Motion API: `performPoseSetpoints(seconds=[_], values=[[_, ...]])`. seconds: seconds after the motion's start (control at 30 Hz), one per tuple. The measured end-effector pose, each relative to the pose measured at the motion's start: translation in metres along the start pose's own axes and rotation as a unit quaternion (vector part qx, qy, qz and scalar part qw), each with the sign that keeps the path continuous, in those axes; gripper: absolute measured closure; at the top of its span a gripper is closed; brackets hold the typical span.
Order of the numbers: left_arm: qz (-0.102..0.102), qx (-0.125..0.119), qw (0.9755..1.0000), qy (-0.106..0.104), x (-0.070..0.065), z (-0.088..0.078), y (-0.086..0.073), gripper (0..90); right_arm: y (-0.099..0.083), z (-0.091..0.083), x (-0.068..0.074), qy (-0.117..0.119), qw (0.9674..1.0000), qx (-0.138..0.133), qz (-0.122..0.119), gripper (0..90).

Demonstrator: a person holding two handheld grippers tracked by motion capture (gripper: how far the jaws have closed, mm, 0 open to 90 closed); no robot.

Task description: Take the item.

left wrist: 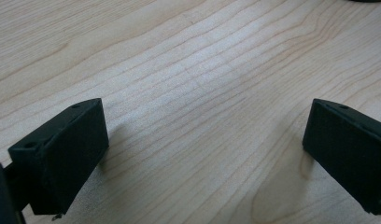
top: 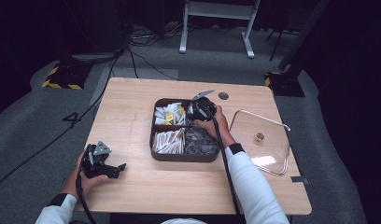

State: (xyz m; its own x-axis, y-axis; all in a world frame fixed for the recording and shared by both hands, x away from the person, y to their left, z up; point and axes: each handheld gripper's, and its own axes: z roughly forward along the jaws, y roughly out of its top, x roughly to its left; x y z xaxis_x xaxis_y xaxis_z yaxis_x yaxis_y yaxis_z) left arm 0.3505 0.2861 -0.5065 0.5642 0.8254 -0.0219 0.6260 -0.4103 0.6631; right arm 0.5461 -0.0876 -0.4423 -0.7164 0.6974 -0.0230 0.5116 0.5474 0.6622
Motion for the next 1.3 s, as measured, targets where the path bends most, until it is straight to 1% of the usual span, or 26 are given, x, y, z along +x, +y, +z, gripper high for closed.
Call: performPoseSetpoints(seconds=[0.03, 0.07, 0.1, 0.13, 0.17, 0.2, 0.23, 0.27, 0.3, 0.33, 0.37, 0.43, 0.47, 0.53, 0.6, 0.63, 0.67, 0.7, 0.73, 0.9, 0.93, 1.0, 1.07, 1.17, 1.2, 1.3], values=[[0.0, 0.0, 1.0, 0.0, 0.0, 0.0, 0.0, 0.5, 0.0, 0.0, 0.0, 0.0, 1.0, -0.002, 0.002, 70.6], [0.0, 0.0, 1.0, 0.0, 0.0, 0.0, 0.0, 0.5, 0.0, 0.0, 0.0, 0.0, 1.0, -0.002, 0.002, 70.6], [0.0, 0.0, 1.0, 0.0, 0.0, 0.0, 0.0, 0.5, -0.001, -0.001, -0.001, 0.0, 1.0, -0.003, 0.002, 73.7], [0.0, 0.0, 1.0, 0.0, 0.0, 0.0, 0.0, 0.5, -0.001, -0.002, -0.001, -0.002, 1.0, -0.007, 0.001, 80.1], [0.0, 0.0, 1.0, 0.0, 0.0, 0.0, 0.0, 0.5, -0.001, -0.003, -0.002, -0.003, 1.0, -0.008, -0.001, 82.4], [0.0, 0.0, 1.0, 0.0, 0.0, 0.0, 0.0, 0.5, -0.003, -0.005, -0.002, 0.006, 0.9998, -0.016, 0.001, 86.1], [0.0, 0.0, 1.0, 0.0, 0.0, 0.0, 0.0, 0.5, -0.003, -0.005, -0.002, 0.006, 0.9998, -0.016, 0.001, 86.1], [0.0, 0.0, 1.0, 0.0, 0.0, 0.0, 0.0, 0.5, -0.004, -0.008, -0.002, 0.009, 0.9997, -0.023, -0.003, 87.4], [0.0, 0.0, 1.0, 0.0, 0.0, 0.0, 0.0, 0.5, -0.004, -0.008, -0.002, 0.009, 0.9997, -0.023, -0.003, 87.4], [0.0, 0.0, 1.0, 0.0, 0.0, 0.0, 0.0, 0.5, -0.006, -0.011, -0.001, 0.011, 0.9993, -0.033, -0.012, 87.8], [0.0, 0.0, 1.0, 0.0, 0.0, 0.0, 0.0, 0.5, -0.006, -0.011, -0.001, 0.011, 0.9993, -0.033, -0.012, 87.8], [0.0, 0.0, 1.0, 0.0, 0.0, 0.0, 0.0, 0.5, -0.007, -0.016, -0.001, 0.016, 0.9987, -0.044, -0.019, 88.2], [0.0, 0.0, 1.0, 0.0, 0.0, 0.0, 0.0, 0.5, -0.008, -0.021, -0.002, 0.016, 0.9984, -0.051, -0.02, 88.4], [0.0, 0.0, 1.0, 0.0, 0.0, 0.0, 0.0, 0.5, -0.008, -0.024, -0.002, 0.016, 0.9981, -0.055, -0.02, 88.5], [0.0, 0.0, 1.0, 0.0, 0.0, 0.0, 0.0, 0.5, -0.01, -0.035, -0.003, 0.019, 0.9969, -0.072, -0.024, 89.0], [0.0, 0.0, 1.0, 0.0, 0.0, 0.0, 0.0, 0.5, -0.01, -0.035, -0.003, 0.019, 0.9969, -0.072, -0.024, 89.0], [0.0, 0.0, 1.0, 0.0, 0.0, 0.0, 0.0, 0.5, -0.012, -0.042, -0.002, 0.029, 0.9957, -0.084, -0.027, 89.3], [0.0, 0.0, 1.0, 0.0, 0.0, 0.0, 0.0, 0.5, -0.012, -0.042, -0.002, 0.029, 0.9957, -0.084, -0.027, 89.3], [0.0, 0.0, 1.0, 0.0, 0.0, 0.0, 0.0, 0.5, -0.014, -0.047, -0.001, 0.031, 0.9947, -0.093, -0.031, 89.3], [0.0, 0.0, 1.0, 0.0, 0.0, 0.0, 0.0, 0.5, -0.016, -0.054, 0.0, 0.029, 0.9935, -0.104, -0.035, 89.5], [0.0, 0.0, 1.0, 0.0, 0.0, 0.0, 0.0, 0.5, -0.018, -0.057, 0.0, 0.032, 0.9927, -0.111, -0.034, 89.5], [0.0, 0.0, 1.0, 0.0, 0.0, 0.0, 0.0, 0.5, -0.019, -0.059, 0.0, 0.032, 0.9923, -0.115, -0.035, 89.5], [0.0, 0.0, 1.0, 0.0, 0.0, 0.0, 0.0, 0.5, -0.022, -0.065, 0.001, 0.038, 0.991, -0.122, -0.039, 89.5], [0.0, 0.0, 1.0, 0.0, 0.0, 0.0, 0.0, 0.5, -0.025, -0.069, 0.002, 0.044, 0.9899, -0.128, -0.041, 89.5], [0.0, 0.0, 1.0, 0.0, 0.0, 0.0, 0.0, 0.5, -0.028, -0.073, 0.003, 0.046, 0.9889, -0.134, -0.045, 89.5], [0.0, 0.0, 1.0, 0.0, 0.0, 0.0, 0.0, 0.5, -0.032, -0.079, 0.002, 0.052, 0.988, -0.139, -0.044, 89.5]])
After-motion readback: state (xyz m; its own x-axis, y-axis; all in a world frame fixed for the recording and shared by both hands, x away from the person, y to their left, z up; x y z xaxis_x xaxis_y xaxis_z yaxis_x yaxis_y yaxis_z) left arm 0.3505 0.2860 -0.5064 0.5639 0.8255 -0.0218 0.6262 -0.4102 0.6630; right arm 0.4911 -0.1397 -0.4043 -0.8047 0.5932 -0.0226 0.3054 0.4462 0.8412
